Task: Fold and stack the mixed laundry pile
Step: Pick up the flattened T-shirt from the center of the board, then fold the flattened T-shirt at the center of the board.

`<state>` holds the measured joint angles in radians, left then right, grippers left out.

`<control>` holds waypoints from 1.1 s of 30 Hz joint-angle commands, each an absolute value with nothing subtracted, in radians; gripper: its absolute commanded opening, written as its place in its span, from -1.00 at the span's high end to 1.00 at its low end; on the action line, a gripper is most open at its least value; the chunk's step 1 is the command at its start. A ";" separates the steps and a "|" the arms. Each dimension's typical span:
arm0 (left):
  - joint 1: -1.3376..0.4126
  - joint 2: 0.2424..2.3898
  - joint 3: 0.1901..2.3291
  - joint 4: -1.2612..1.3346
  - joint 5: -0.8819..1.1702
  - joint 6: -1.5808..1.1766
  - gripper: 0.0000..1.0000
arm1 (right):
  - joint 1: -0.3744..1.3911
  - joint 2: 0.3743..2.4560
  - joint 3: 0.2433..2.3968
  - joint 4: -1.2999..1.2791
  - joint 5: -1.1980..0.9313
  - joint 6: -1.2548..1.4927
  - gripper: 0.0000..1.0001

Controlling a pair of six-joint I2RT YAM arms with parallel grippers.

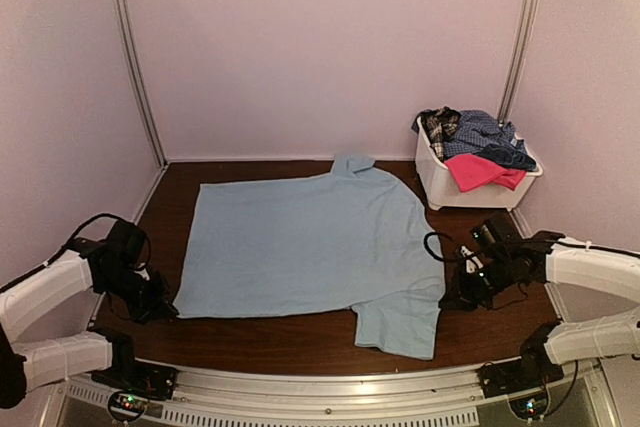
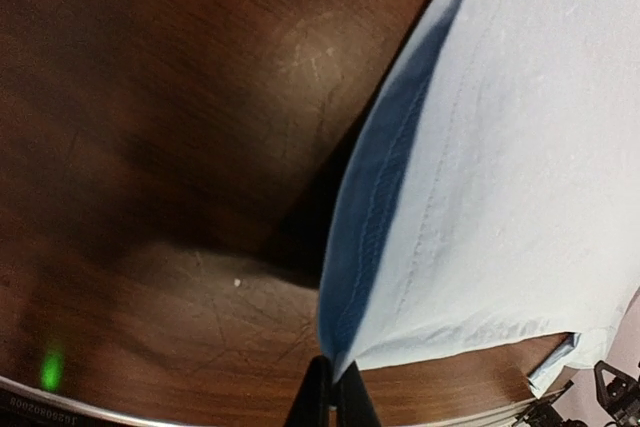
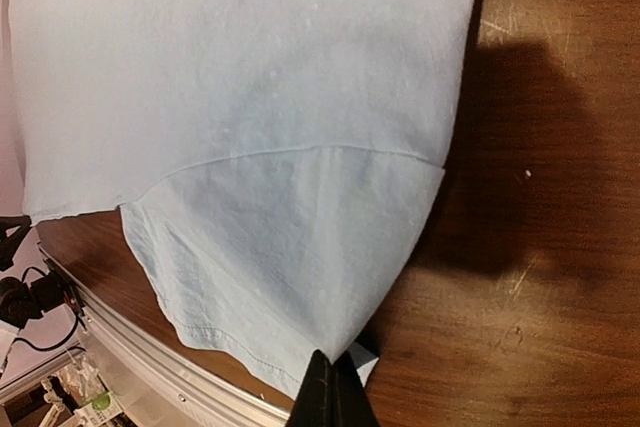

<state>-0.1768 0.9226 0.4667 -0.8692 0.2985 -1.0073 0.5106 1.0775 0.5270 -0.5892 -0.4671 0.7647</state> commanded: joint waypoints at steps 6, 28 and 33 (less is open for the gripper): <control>-0.175 0.902 0.613 -0.967 0.285 -1.047 1.00 | 0.515 1.022 0.594 -0.626 -0.499 0.804 1.00; -0.063 1.259 0.873 -0.826 0.264 -0.891 1.00 | 0.337 1.423 0.988 -0.647 -0.475 0.603 1.00; -0.045 1.333 0.905 -0.796 0.274 -0.865 1.00 | 0.317 1.504 1.052 -0.644 -0.484 0.578 1.00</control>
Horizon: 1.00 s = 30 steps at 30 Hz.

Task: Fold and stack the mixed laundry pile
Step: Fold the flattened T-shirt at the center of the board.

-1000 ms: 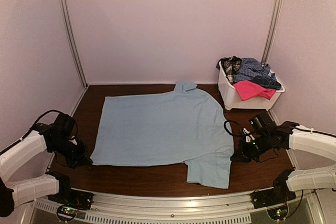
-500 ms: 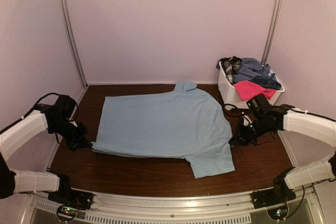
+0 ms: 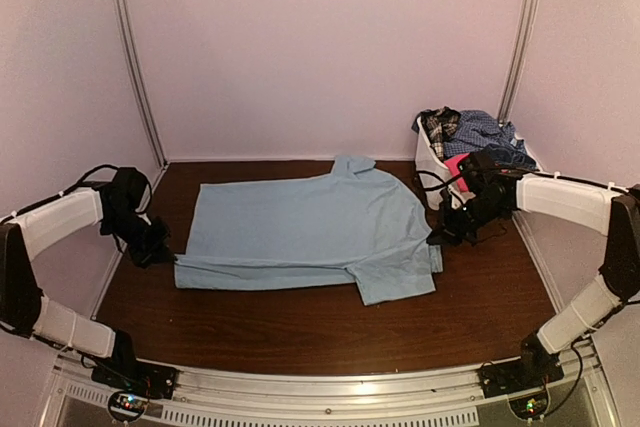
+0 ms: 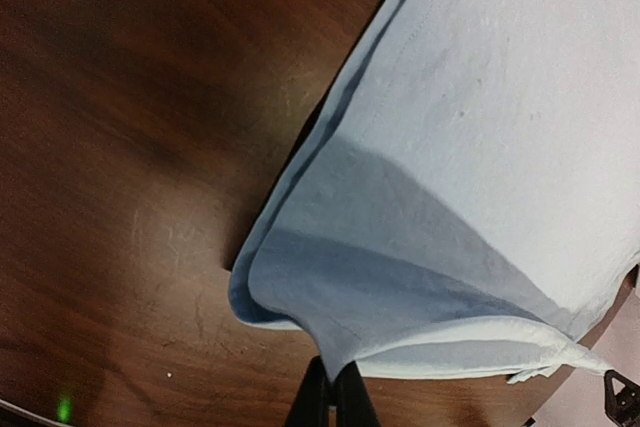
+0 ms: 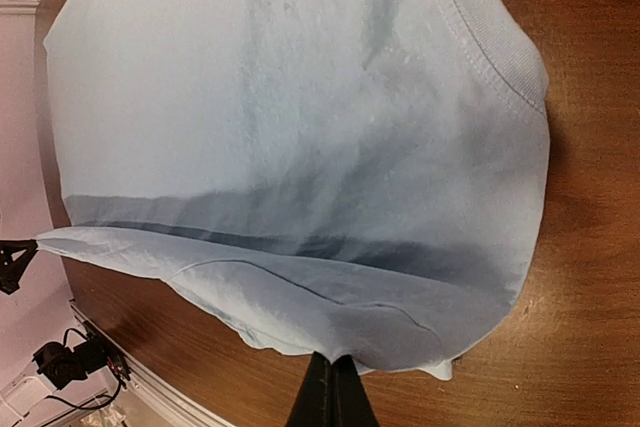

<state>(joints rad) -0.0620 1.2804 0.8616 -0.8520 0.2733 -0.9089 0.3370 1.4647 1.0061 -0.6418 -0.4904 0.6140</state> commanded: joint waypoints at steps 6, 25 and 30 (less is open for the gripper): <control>-0.036 1.411 0.933 -0.753 0.272 -0.846 1.00 | 0.296 1.591 1.110 -0.640 -0.497 0.555 1.00; -0.021 1.542 0.979 -0.706 0.276 -0.814 1.00 | 0.271 1.735 1.235 -0.642 -0.531 0.523 1.00; -0.018 1.570 0.989 -0.701 0.277 -0.807 1.00 | 0.267 1.764 1.249 -0.633 -0.538 0.518 1.00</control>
